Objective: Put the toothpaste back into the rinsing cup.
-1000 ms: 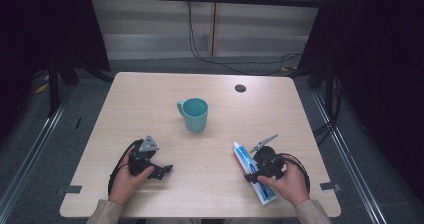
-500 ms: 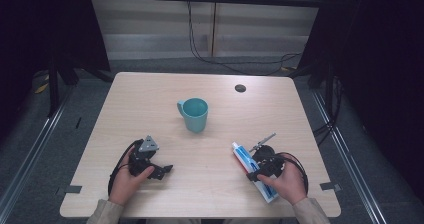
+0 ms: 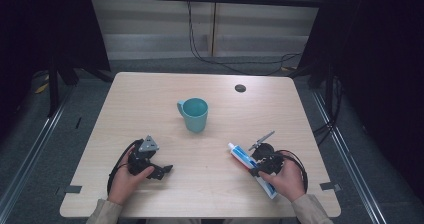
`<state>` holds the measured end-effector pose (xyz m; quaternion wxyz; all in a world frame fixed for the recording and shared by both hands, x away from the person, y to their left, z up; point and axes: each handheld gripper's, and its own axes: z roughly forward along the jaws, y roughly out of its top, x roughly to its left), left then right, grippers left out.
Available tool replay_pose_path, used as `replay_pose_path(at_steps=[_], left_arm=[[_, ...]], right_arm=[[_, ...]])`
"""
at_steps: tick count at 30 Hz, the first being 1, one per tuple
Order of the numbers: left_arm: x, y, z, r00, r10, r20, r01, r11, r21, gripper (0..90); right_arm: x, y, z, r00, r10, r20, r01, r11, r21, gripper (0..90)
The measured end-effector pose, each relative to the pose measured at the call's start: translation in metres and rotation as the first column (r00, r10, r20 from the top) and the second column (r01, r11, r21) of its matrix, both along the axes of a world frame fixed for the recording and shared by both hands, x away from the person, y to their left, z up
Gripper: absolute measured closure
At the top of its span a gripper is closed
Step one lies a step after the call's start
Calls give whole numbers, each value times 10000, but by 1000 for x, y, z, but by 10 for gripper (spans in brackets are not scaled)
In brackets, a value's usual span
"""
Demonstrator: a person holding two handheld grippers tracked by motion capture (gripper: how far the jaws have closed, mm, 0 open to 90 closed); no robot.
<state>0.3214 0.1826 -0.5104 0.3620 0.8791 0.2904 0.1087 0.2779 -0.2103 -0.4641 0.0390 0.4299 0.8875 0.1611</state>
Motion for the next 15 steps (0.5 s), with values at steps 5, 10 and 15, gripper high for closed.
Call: replay_pose_path(at_steps=[5,10,15], left_arm=[[0,0,1,9999,-112,-40,113,9999,50,18],[-2,-4,6,9989,-451,-131,451,9990,30,33],[-3,-11,14,9958,-919,-41,919,9958,39,34]], right_arm=[[2,-1,10,9995,216,232,-221,9996,187,744],[4,0,17,9989,429,205,-434,9988,240,743],[6,2,22,9976,680,124,-682,9975,182,743]])
